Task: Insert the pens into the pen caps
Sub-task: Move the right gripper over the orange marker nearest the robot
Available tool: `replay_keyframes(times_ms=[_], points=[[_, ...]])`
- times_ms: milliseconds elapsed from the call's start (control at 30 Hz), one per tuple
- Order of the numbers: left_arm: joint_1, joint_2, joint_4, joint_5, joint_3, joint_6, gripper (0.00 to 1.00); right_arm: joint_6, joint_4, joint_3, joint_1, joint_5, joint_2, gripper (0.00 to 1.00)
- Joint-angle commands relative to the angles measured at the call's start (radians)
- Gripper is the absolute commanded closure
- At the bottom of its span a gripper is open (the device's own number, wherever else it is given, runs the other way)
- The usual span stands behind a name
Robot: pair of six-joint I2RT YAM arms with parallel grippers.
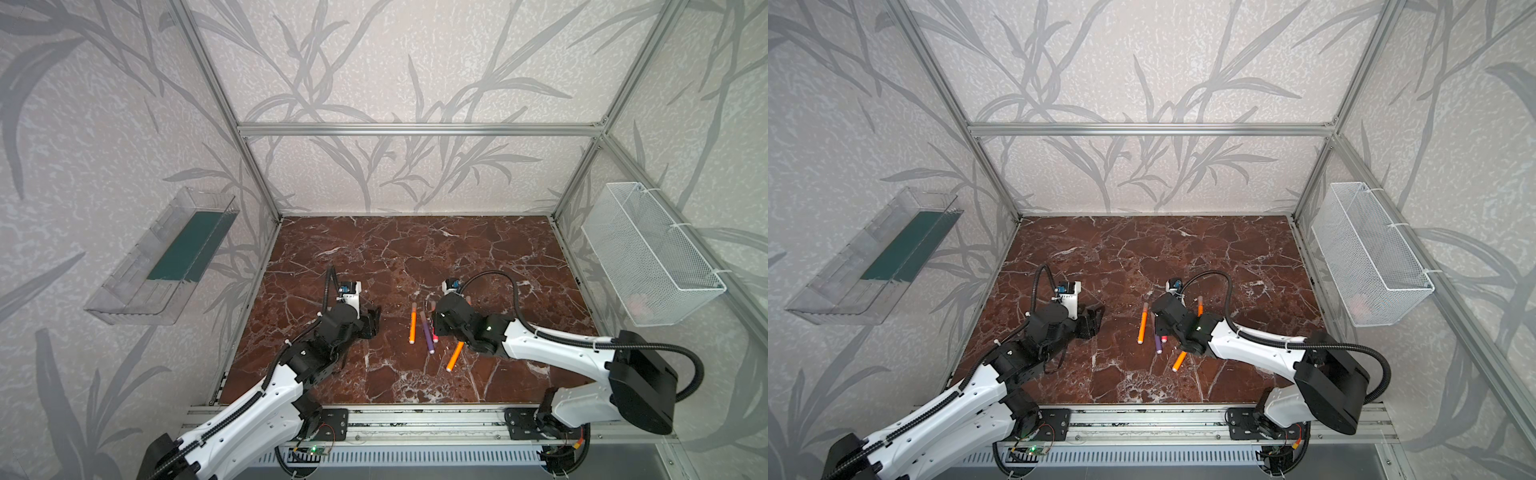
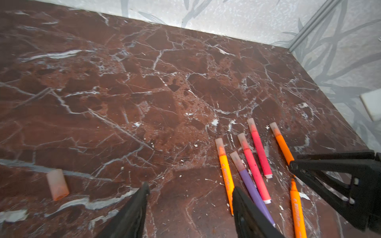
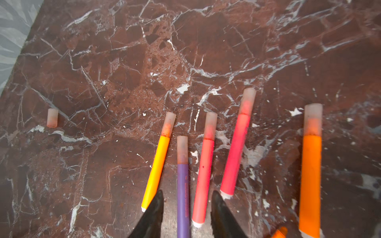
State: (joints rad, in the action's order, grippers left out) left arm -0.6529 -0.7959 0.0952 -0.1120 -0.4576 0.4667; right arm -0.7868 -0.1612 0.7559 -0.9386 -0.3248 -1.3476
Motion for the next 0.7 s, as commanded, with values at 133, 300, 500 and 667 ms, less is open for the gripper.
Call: replay_keyframes(times_ms=[133,300,500,667], points=[[-0.044,-0.046,-0.138,0.108,-0.006,-0.036,0.34,-0.082,-0.173,-0.144,-0.052,-0.056,0.214,0.61],[-0.065,-0.036,-0.123,0.125,0.005,-0.031,0.34,-0.152,-0.288,-0.214,-0.135,-0.074,0.327,0.6],[-0.07,0.002,-0.115,0.1,0.052,-0.02,0.34,-0.209,-0.3,-0.299,-0.157,-0.029,0.394,0.59],[-0.07,0.016,-0.111,0.102,0.065,-0.009,0.34,-0.215,-0.19,-0.364,-0.158,0.052,0.367,0.56]])
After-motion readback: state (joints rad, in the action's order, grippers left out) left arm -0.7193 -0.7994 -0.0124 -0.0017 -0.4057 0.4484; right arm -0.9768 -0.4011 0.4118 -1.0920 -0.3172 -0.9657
